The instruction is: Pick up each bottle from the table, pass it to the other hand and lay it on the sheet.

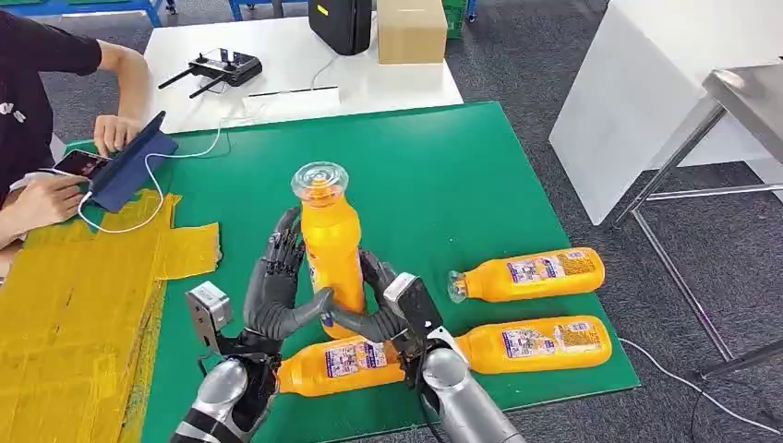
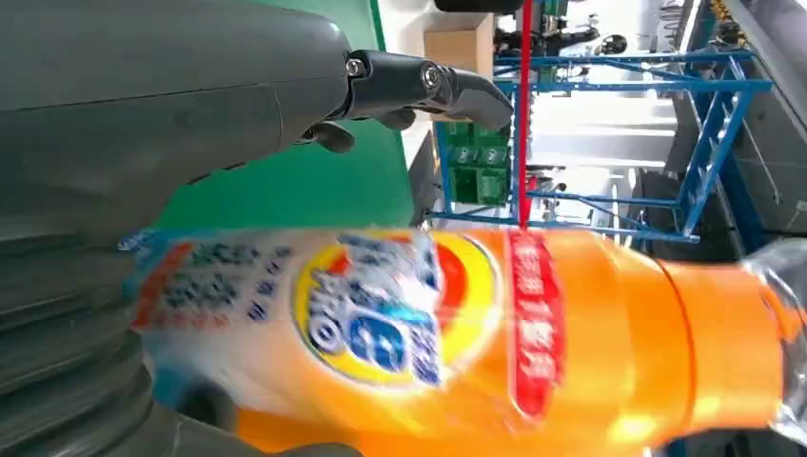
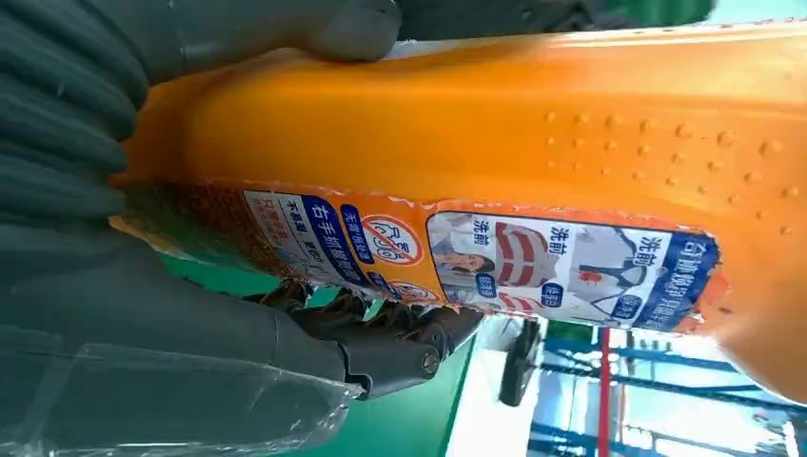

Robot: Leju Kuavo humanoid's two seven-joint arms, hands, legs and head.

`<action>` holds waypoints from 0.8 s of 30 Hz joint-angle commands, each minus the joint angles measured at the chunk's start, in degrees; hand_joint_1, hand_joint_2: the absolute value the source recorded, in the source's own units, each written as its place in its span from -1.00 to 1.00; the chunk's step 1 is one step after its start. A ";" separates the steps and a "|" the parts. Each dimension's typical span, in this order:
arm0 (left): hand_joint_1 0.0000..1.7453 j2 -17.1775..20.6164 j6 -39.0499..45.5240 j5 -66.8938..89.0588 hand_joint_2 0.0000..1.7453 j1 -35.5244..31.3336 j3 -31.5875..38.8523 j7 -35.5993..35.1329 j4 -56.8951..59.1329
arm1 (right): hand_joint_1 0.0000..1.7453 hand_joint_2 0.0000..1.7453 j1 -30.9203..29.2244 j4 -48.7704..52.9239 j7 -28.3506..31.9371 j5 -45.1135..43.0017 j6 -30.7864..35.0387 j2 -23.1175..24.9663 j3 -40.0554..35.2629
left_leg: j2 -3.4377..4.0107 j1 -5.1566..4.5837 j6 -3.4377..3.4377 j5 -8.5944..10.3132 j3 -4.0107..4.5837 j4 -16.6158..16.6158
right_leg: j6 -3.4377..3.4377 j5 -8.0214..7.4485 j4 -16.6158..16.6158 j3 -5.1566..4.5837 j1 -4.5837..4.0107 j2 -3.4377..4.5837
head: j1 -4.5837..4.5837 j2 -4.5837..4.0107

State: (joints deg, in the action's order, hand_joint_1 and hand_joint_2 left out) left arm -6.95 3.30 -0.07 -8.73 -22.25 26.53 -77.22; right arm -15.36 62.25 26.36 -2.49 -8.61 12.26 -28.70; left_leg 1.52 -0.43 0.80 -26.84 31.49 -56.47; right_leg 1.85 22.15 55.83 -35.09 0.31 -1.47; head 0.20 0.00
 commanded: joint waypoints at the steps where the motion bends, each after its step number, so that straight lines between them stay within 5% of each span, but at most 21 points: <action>1: -1.00 1.53 -0.20 0.39 1.00 -1.91 -2.44 -0.14 2.88 | 1.00 1.00 -4.72 -7.30 -1.07 5.21 5.75 -1.18 -4.19 | -0.05 0.06 -0.06 -0.06 -0.20 0.05 | -0.02 0.04 -0.07 0.21 -0.04 0.12 | 0.00 0.00; 15: -1.00 1.25 -0.77 1.17 1.00 -2.74 -3.08 -0.85 4.10 | 1.00 1.00 -7.08 -10.82 -2.83 16.85 13.25 -0.38 -9.80 | -0.04 0.04 -0.05 -0.03 -0.13 0.04 | -0.02 0.01 -0.05 0.13 -0.02 0.10 | 0.00 0.00; 24: -1.00 1.20 -2.82 -0.33 1.00 -2.88 -1.12 -0.96 5.02 | 1.00 1.00 -4.65 -3.31 -2.39 23.16 14.13 -1.14 -16.09 | -0.05 0.08 -0.08 -0.08 -0.19 0.02 | -0.03 0.06 -0.03 0.18 -0.05 0.13 | 0.00 0.00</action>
State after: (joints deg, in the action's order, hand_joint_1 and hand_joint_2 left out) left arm -6.71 2.30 0.40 -9.05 -23.17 25.94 -76.15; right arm -19.38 56.56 24.09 17.63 5.13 12.31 -36.17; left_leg 1.53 -0.43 0.80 -26.84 31.49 -56.47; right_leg 1.85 22.15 55.83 -35.09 0.31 -1.47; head 0.20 0.00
